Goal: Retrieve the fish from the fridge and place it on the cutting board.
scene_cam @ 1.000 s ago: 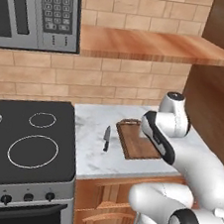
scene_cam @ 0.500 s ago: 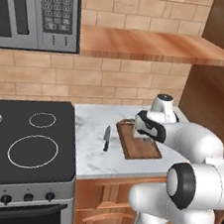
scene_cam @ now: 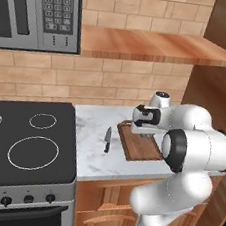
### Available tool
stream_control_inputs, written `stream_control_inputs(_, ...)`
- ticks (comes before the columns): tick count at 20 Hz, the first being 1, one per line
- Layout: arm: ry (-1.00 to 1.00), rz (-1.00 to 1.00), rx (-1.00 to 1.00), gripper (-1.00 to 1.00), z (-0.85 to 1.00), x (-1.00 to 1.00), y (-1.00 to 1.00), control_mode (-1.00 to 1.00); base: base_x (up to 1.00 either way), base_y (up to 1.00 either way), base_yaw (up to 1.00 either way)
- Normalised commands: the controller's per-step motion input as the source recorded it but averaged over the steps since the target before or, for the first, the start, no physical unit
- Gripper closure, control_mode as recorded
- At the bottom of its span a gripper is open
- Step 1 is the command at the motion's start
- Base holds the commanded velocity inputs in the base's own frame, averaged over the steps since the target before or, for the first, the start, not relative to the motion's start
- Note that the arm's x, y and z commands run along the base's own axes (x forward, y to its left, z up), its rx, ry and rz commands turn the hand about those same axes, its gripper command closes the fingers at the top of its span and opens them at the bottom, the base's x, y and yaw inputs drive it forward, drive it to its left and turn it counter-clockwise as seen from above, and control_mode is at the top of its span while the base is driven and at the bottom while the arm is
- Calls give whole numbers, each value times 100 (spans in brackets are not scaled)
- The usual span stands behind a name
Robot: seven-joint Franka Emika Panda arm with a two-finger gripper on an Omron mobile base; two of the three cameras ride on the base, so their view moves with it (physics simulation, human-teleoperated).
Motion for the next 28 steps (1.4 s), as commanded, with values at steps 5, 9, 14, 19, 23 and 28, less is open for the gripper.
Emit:
stream_control_inputs(5, 5, 5, 0, 100, -39, 33, 2, -100, 0, 0, 0)
stream_control_inputs(9, 8, 0, -1, 100, -38, 16, 2, -100, 0, 0, 0)
stream_control_inputs(14, 4, 0, 0, 100, -29, 13, 0, -100, 0, 0, 0)
stream_control_inputs(19, 0, 1, 3, -100, -12, 0, 0, -100, 0, 0, 0)
stream_control_inputs(23, 0, 0, 1, -100, -2, 0, 0, -100, 0, 0, 0)
stream_control_inputs(28, 0, 0, -2, -100, 4, 0, 0, -100, 0, 0, 0)
